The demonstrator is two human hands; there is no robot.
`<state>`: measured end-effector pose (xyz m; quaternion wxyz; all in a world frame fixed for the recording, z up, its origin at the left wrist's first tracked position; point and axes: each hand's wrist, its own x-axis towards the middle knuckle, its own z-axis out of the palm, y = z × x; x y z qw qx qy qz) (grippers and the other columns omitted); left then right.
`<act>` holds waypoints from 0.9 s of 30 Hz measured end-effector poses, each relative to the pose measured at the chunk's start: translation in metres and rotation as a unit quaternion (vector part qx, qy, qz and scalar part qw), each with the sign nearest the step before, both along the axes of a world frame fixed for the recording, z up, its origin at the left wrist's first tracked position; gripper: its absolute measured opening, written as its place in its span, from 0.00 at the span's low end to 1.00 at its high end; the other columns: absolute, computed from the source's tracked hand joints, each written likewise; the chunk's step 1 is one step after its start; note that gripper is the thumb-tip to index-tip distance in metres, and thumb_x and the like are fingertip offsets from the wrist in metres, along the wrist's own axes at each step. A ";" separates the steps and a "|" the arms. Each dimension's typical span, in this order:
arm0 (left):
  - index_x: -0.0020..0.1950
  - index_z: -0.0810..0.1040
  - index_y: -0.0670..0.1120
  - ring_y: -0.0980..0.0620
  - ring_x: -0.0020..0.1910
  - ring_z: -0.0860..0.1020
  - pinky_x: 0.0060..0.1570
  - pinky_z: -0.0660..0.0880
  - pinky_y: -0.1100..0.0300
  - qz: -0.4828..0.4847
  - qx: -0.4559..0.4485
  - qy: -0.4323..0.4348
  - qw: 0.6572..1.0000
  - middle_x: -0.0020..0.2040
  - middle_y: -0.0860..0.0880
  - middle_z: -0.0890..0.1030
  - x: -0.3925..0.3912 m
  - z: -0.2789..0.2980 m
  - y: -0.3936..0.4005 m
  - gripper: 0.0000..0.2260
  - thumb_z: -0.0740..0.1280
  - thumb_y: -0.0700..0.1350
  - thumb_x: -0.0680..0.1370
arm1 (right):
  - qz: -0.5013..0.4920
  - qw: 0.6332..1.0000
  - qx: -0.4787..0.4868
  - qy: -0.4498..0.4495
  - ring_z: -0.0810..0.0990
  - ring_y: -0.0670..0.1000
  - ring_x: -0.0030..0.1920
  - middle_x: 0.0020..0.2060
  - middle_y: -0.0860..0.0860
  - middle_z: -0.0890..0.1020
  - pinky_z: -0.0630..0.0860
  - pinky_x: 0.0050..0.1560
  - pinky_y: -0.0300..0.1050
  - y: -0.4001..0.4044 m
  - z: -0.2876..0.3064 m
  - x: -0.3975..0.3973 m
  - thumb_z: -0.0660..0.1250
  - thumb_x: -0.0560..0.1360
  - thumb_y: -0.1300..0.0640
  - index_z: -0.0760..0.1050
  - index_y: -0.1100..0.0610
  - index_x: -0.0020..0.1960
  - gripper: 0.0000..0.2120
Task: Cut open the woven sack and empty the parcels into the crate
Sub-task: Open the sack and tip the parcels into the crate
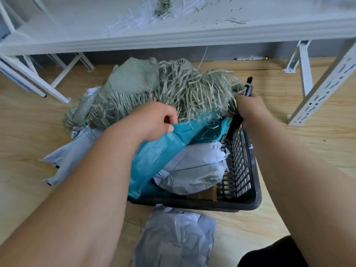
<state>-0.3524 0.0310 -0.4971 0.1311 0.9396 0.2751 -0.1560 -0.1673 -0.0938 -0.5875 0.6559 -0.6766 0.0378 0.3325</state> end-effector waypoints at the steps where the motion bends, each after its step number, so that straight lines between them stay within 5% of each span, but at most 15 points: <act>1: 0.43 0.75 0.57 0.50 0.52 0.78 0.56 0.75 0.54 -0.006 -0.018 0.011 1.000 0.51 0.52 0.80 -0.003 0.001 0.000 0.07 0.70 0.46 0.76 | 0.008 0.999 -0.043 -0.011 0.75 0.53 0.41 0.42 0.56 0.76 0.75 0.40 0.45 0.000 -0.001 0.004 0.58 0.79 0.61 0.72 0.60 0.58 0.09; 8: 0.38 0.75 0.58 0.52 0.51 0.75 0.56 0.75 0.53 -0.078 -0.002 0.014 0.997 0.49 0.54 0.77 0.003 -0.024 -0.032 0.11 0.73 0.45 0.73 | 0.106 0.960 -0.173 -0.194 0.71 0.53 0.40 0.39 0.53 0.73 0.70 0.33 0.37 0.023 0.047 0.024 0.56 0.80 0.60 0.71 0.56 0.58 0.09; 12: 0.41 0.74 0.62 0.49 0.54 0.71 0.54 0.72 0.53 -0.117 0.025 0.019 0.993 0.51 0.54 0.72 0.010 -0.036 -0.042 0.11 0.73 0.47 0.73 | 0.146 0.921 -0.200 -0.301 0.71 0.52 0.45 0.44 0.54 0.74 0.71 0.46 0.46 0.033 0.076 0.034 0.58 0.78 0.57 0.72 0.54 0.46 0.05; 15: 0.43 0.75 0.60 0.49 0.55 0.72 0.50 0.73 0.53 -0.177 0.003 0.018 0.984 0.52 0.54 0.73 0.016 -0.031 -0.054 0.11 0.71 0.44 0.74 | 0.153 0.896 -0.243 -0.337 0.72 0.54 0.44 0.45 0.54 0.74 0.68 0.40 0.43 0.035 0.087 0.038 0.58 0.78 0.58 0.75 0.57 0.52 0.08; 18: 0.49 0.79 0.55 0.49 0.55 0.74 0.46 0.73 0.54 -0.216 0.020 -0.013 0.976 0.52 0.53 0.75 0.024 -0.031 -0.071 0.09 0.69 0.41 0.75 | 0.159 0.882 -0.260 -0.360 0.72 0.55 0.44 0.43 0.55 0.74 0.66 0.40 0.42 0.038 0.092 0.035 0.59 0.78 0.59 0.71 0.58 0.48 0.04; 22: 0.54 0.79 0.50 0.45 0.57 0.73 0.46 0.69 0.55 -0.132 0.115 -0.167 0.970 0.53 0.48 0.75 0.044 -0.041 -0.075 0.09 0.64 0.40 0.76 | 0.216 0.866 -0.265 -0.365 0.78 0.58 0.53 0.42 0.57 0.77 0.65 0.43 0.42 0.051 0.100 0.020 0.59 0.79 0.55 0.76 0.59 0.54 0.10; 24: 0.56 0.77 0.49 0.44 0.56 0.75 0.44 0.71 0.53 -0.097 0.116 -0.154 0.976 0.55 0.47 0.75 0.056 -0.044 -0.079 0.11 0.62 0.38 0.78 | 0.240 0.866 -0.255 -0.358 0.77 0.59 0.58 0.48 0.57 0.77 0.65 0.44 0.42 0.056 0.107 0.011 0.59 0.79 0.57 0.76 0.60 0.59 0.12; 27: 0.60 0.75 0.48 0.43 0.52 0.80 0.46 0.75 0.51 -0.022 0.144 -0.062 0.987 0.56 0.46 0.79 0.059 -0.046 -0.071 0.14 0.58 0.35 0.79 | 0.243 0.861 -0.264 -0.360 0.73 0.57 0.44 0.56 0.60 0.78 0.66 0.38 0.42 0.057 0.114 0.003 0.57 0.79 0.59 0.74 0.62 0.59 0.12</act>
